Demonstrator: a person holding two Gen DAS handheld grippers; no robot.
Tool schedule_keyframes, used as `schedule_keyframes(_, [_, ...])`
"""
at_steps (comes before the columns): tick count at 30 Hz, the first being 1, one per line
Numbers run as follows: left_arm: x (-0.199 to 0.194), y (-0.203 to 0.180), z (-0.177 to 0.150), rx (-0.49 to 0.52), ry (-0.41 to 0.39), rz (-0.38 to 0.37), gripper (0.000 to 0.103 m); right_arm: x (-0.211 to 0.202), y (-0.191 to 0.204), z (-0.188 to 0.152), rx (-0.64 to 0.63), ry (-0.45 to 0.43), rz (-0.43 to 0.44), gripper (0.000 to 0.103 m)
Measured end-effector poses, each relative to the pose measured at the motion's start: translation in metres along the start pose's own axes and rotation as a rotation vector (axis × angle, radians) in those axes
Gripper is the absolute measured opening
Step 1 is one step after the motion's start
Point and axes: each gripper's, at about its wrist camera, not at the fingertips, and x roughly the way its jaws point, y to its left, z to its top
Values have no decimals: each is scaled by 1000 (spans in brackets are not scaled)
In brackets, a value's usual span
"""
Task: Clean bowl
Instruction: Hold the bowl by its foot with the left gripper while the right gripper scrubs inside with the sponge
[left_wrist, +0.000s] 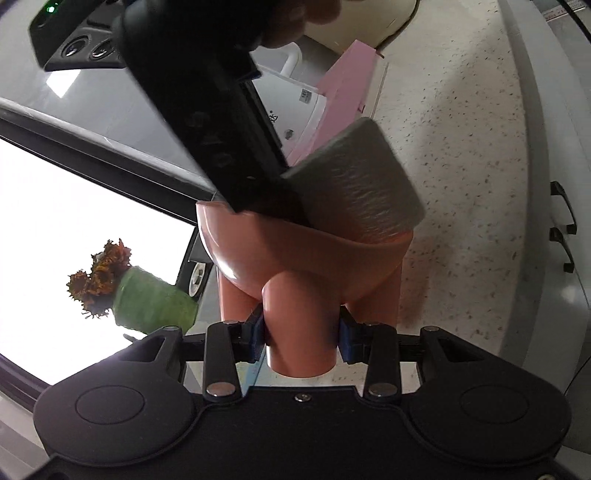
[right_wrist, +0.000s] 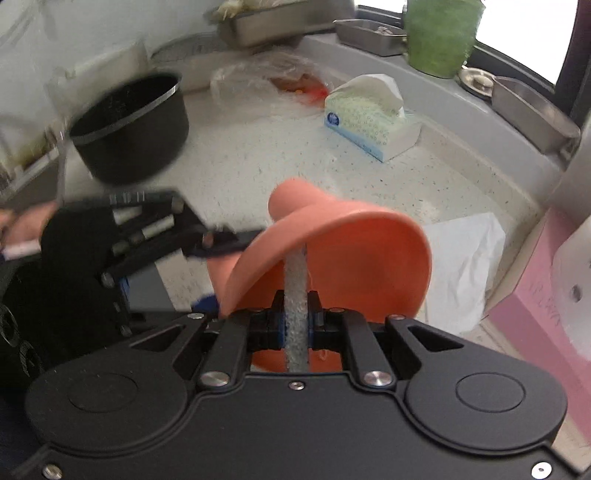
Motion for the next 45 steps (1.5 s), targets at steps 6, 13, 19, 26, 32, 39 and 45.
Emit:
schedule_keyframes(6, [-2, 5, 0, -8, -24, 15, 37, -10, -23, 6, 65, -47, -44, 12])
schedule_keyframes(13, [-11, 20, -2, -68, -41, 34, 37, -7, -42, -2, 88, -25, -78, 12])
schedule_keyframes(19, [-8, 24, -2, -62, -34, 38, 37, -4, -23, -10, 37, 14, -52, 12])
schedule_keyframes(26, [-9, 27, 2, -77, -41, 23, 37, -22, 13, -5, -31, -32, 14, 12])
schedule_keyframes(32, [-13, 34, 7, -126, -58, 20, 37, -37, 8, 8, -14, -110, -8, 12])
schedule_keyframes(39, [-15, 35, 11, -162, -63, 12, 37, -40, -26, 17, 50, -141, -120, 12])
schedule_keyframes(45, [-19, 34, 12, -210, -55, 8, 37, -36, -36, 4, 98, -101, -129, 12])
